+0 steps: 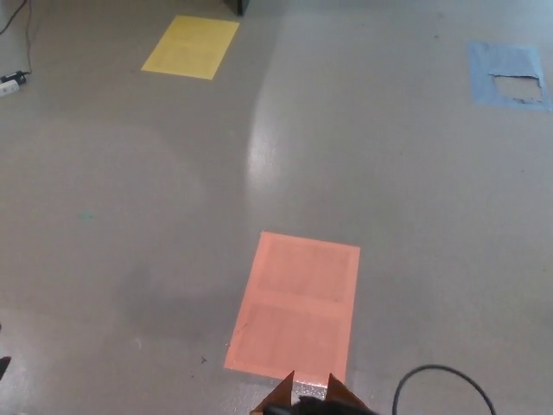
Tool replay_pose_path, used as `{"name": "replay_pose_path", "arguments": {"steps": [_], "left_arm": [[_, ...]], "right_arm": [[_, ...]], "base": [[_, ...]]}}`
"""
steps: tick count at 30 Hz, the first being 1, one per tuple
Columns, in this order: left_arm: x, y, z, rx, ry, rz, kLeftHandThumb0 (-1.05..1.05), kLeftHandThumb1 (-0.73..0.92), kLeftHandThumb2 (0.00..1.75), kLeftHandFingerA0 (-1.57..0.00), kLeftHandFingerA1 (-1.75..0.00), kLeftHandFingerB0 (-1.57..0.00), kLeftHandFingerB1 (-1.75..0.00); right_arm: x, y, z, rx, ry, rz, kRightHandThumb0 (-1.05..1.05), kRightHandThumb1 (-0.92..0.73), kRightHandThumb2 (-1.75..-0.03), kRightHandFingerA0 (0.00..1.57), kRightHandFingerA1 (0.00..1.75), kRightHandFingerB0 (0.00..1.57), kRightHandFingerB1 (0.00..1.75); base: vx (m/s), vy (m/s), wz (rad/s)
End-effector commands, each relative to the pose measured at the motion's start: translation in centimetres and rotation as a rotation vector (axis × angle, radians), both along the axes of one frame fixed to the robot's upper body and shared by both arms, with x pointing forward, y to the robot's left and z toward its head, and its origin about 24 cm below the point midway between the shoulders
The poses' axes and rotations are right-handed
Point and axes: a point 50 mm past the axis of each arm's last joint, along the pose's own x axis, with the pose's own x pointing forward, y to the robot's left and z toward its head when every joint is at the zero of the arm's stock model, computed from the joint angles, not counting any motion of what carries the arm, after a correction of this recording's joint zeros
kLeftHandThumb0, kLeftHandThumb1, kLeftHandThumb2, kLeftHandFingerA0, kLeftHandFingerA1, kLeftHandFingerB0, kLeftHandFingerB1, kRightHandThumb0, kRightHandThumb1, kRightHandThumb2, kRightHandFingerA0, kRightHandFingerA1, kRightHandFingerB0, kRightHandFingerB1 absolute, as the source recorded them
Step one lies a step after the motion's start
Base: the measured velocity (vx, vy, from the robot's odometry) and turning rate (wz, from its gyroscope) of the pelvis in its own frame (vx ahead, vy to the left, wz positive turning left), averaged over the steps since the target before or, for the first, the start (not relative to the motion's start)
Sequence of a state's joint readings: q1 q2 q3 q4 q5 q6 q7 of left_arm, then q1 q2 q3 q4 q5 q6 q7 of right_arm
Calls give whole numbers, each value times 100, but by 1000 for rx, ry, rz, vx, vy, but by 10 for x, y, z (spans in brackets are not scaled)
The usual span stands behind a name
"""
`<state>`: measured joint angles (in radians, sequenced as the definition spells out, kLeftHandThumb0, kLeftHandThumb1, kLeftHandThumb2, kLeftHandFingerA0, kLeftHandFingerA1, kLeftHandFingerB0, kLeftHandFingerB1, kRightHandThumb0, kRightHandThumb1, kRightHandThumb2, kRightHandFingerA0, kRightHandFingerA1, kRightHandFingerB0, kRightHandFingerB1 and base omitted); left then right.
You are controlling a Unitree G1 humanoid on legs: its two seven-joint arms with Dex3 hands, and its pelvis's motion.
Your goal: An air pump is kept on top of a storage box on the floor and the robot uses its right hand to press down on the handle of the pump to compress it
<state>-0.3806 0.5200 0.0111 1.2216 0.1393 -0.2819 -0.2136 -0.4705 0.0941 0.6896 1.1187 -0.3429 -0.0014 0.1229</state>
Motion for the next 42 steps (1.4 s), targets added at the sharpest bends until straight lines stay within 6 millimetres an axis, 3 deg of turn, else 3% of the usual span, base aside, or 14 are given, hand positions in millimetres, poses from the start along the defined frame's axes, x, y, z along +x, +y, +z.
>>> {"name": "replay_pose_path", "arguments": {"steps": [1,3,4,9,10,11,12,20,21,22,25,26,28,42], "left_arm": [[-12,3,-5,37,30,-40,-59,88,66,-24,-34,-16,-28],[-17,3,-9,40,42,-43,-59,88,66,-25,-34,-16,-28],[-20,4,-11,43,55,-45,-60,87,66,-24,-34,-16,-28],[-21,4,-12,39,73,-51,-59,86,66,-23,-33,-16,-28],[-21,4,-12,36,77,-54,-59,87,66,-21,-32,-16,-28],[-21,4,-12,33,81,-57,-59,87,66,-21,-32,-16,-28],[-24,4,-14,27,82,-59,-59,86,66,-22,-33,-16,-28],[-27,3,-16,58,101,-75,-58,87,66,-24,-33,-17,-28],[-27,4,-16,60,103,-77,-58,87,65,-24,-33,-18,-28],[-27,4,-15,62,103,-79,-59,87,65,-25,-33,-18,-28],[-23,5,-12,71,97,-84,-58,87,66,-24,-33,-18,-29],[-21,5,-10,71,94,-85,-58,87,66,-23,-33,-18,-28],[-16,5,-6,71,88,-87,-58,88,66,-23,-33,-18,-28],[0,4,6,77,43,-89,-58,87,66,-22,-33,-18,-29]], "right_arm": [[-15,-18,-17,-83,-107,-92,-83,-74,-100,17,41,11,39],[-21,-17,-21,-89,-90,-91,-82,-74,-100,15,41,10,38],[-25,-16,-24,-92,-78,-90,-36,-50,-109,0,46,0,47],[-30,-18,-27,-93,-70,-92,-36,-48,-108,0,46,0,47],[-31,-19,-28,-92,-68,-96,-81,-92,-69,19,29,12,24],[-32,-19,-29,-91,-65,-98,-81,-92,-69,19,29,12,24],[-36,-19,-30,-89,-61,-100,-37,-47,-108,0,46,0,47],[-41,-18,-33,-69,-56,-119,-36,-48,-108,0,46,0,47],[-40,-18,-32,-54,-52,-135,-80,-91,-69,27,32,13,24],[-38,-18,-31,-35,-54,-150,-79,-71,-109,7,43,2,31],[-27,-18,-23,28,-84,-186,-78,-70,-109,5,41,3,30],[-18,-18,-17,58,-114,-194,-84,-91,-69,14,27,8,22],[1,-20,-1,137,-189,-212,-82,-70,-109,7,42,2,31],[56,-29,182,748,-737,-104,-82,-75,-107,7,34,6,23]], "base": [[0,0,0],[0,0,0],[0,0,0],[0,0,0],[0,0,0],[0,0,0],[0,0,0],[0,0,0],[0,0,0],[0,0,0],[0,0,0],[0,0,0],[0,0,0],[0,0,0]]}}
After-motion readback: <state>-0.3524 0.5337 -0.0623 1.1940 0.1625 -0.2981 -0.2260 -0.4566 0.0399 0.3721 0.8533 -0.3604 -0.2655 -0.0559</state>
